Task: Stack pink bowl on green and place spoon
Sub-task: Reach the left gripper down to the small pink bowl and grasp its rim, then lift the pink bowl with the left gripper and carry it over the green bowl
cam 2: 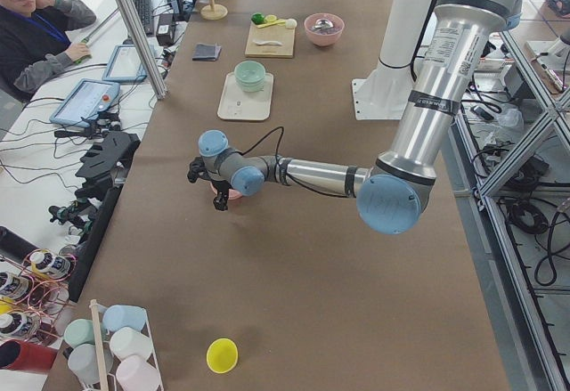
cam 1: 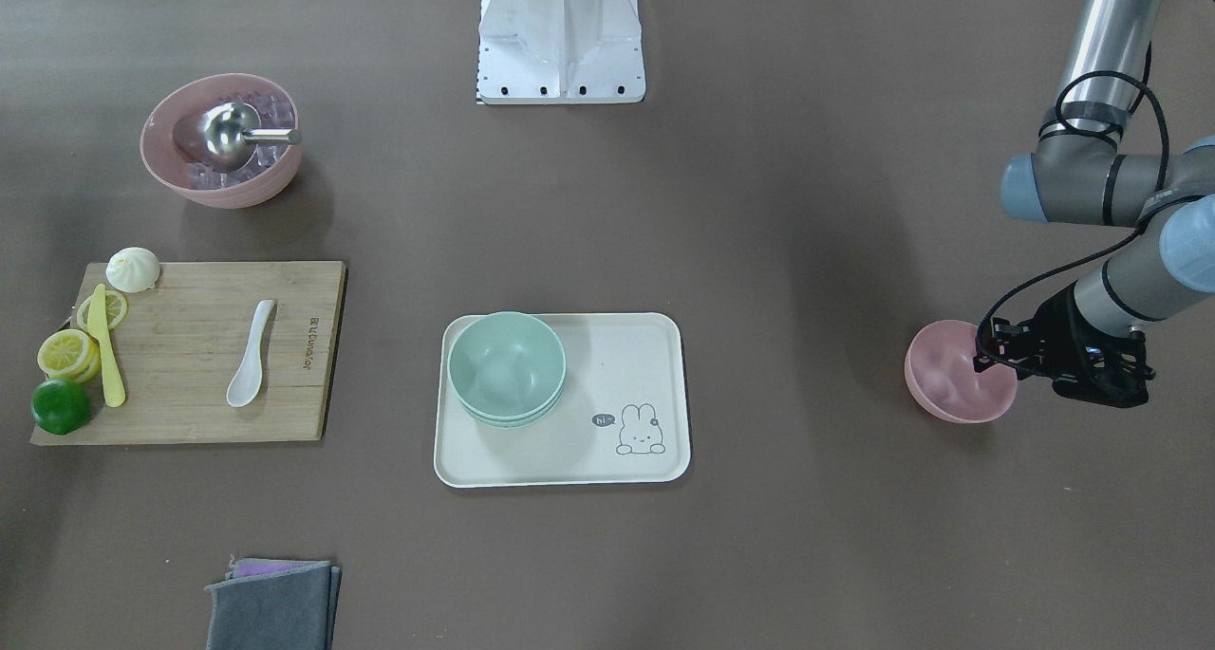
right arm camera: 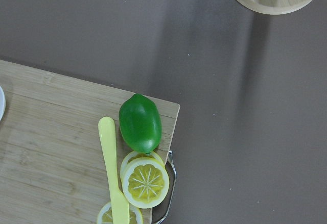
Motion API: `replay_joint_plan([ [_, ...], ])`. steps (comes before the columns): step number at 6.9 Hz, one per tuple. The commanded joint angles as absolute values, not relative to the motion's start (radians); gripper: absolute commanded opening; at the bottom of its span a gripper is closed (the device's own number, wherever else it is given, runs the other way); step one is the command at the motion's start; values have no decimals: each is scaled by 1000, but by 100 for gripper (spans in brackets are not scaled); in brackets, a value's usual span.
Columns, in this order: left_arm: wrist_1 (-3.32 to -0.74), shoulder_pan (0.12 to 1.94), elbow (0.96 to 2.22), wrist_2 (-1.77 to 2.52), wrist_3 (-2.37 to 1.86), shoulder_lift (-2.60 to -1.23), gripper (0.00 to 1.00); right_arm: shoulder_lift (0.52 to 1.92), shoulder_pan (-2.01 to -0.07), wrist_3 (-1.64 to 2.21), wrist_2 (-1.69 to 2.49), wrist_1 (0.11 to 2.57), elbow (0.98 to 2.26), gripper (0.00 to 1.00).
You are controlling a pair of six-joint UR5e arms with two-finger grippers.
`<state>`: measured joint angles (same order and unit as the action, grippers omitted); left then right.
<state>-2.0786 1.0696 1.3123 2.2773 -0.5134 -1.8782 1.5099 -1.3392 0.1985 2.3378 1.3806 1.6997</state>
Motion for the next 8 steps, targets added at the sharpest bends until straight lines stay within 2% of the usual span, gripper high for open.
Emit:
replay_joint_plan([
  [1, -2080, 1072, 1338, 2287, -514, -1878, 10, 1509, -1339, 198, 2338, 1381, 1700, 99],
  [4, -2072, 1092, 1344, 2286, -517, -1891, 10, 1509, -1339, 199, 2338, 1381, 1701, 99],
  [6, -2050, 1092, 1353, 2286, -598, -1949, 1, 1509, -1339, 199, 2338, 1381, 1704, 99],
  [8, -2002, 1086, 1385, 2284, -748, -2029, 0, 1508, -1339, 199, 2338, 1381, 1701, 99],
])
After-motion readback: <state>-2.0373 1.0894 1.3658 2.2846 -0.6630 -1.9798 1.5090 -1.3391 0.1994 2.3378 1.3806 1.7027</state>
